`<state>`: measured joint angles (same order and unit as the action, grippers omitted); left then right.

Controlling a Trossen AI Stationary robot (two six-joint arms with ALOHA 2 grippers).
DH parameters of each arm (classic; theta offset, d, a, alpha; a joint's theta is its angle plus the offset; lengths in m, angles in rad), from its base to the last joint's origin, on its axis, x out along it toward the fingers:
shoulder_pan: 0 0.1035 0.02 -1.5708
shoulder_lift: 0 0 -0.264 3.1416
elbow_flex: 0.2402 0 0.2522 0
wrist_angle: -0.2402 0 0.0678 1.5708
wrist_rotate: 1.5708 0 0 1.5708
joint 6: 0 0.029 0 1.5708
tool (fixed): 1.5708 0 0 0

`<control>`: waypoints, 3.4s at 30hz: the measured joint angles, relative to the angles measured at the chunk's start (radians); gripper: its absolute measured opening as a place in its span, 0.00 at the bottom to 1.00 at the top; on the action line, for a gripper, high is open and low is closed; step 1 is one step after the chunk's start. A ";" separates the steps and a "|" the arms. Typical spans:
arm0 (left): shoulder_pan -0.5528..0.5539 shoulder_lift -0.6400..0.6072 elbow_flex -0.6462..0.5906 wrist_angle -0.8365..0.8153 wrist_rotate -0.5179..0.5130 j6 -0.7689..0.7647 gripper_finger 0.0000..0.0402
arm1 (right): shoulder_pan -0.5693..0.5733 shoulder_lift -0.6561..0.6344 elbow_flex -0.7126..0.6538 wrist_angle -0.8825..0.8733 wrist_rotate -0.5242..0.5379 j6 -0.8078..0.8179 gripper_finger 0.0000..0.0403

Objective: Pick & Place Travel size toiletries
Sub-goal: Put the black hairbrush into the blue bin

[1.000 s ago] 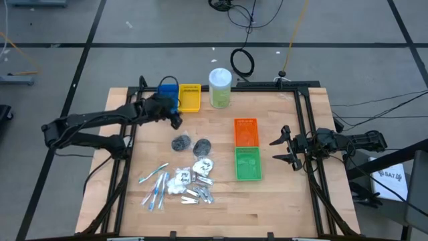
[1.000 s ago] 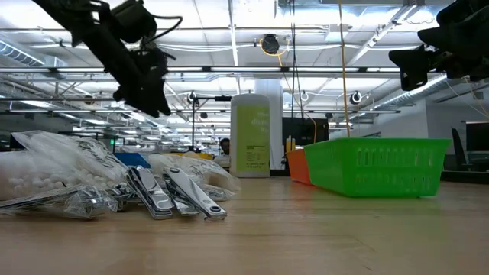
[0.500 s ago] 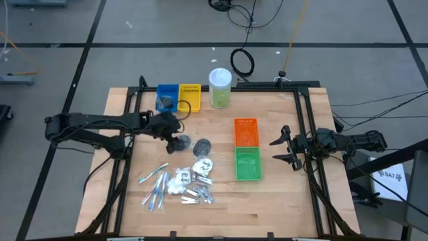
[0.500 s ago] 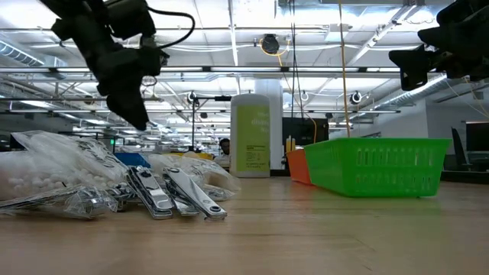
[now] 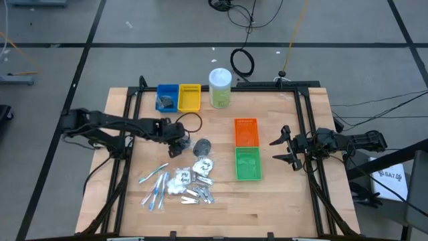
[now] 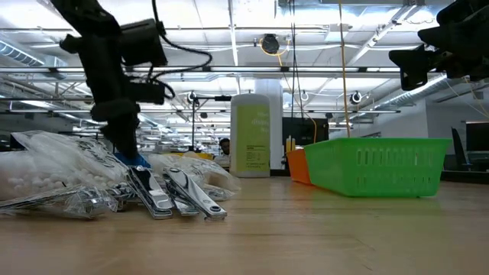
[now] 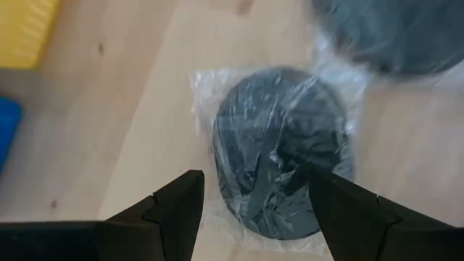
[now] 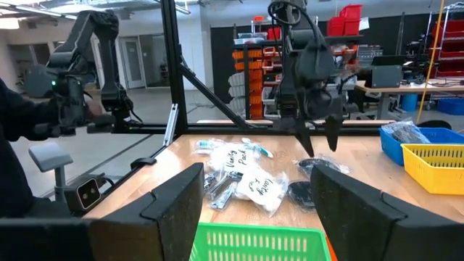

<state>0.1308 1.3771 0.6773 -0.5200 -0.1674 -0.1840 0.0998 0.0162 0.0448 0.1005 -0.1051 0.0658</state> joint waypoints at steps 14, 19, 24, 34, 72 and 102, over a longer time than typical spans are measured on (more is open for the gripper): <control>0.000 0.081 0.001 0.003 -0.028 0.041 0.61 | 0.000 0.000 0.000 0.000 0.000 0.000 0.60; 0.001 0.081 0.001 0.001 -0.020 0.045 0.60 | 0.000 0.000 0.000 0.000 0.000 0.000 0.60; 0.000 0.081 0.001 0.000 -0.012 0.041 0.47 | 0.000 0.000 0.000 0.000 0.000 0.000 0.60; 0.001 0.081 0.000 -0.002 -0.014 0.069 0.06 | 0.000 0.000 0.000 0.000 0.000 0.000 0.60; 0.196 -0.177 0.273 -0.232 -0.417 -0.154 0.00 | 0.000 0.000 0.000 0.000 0.000 0.000 0.60; 0.684 -0.008 0.123 -0.001 -0.166 -0.158 0.01 | 0.000 0.000 0.000 0.000 0.000 0.000 0.60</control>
<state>0.8150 1.3689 0.8007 -0.5206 -0.3334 -0.3416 0.0995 0.0158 0.0448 0.1005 -0.1051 0.0662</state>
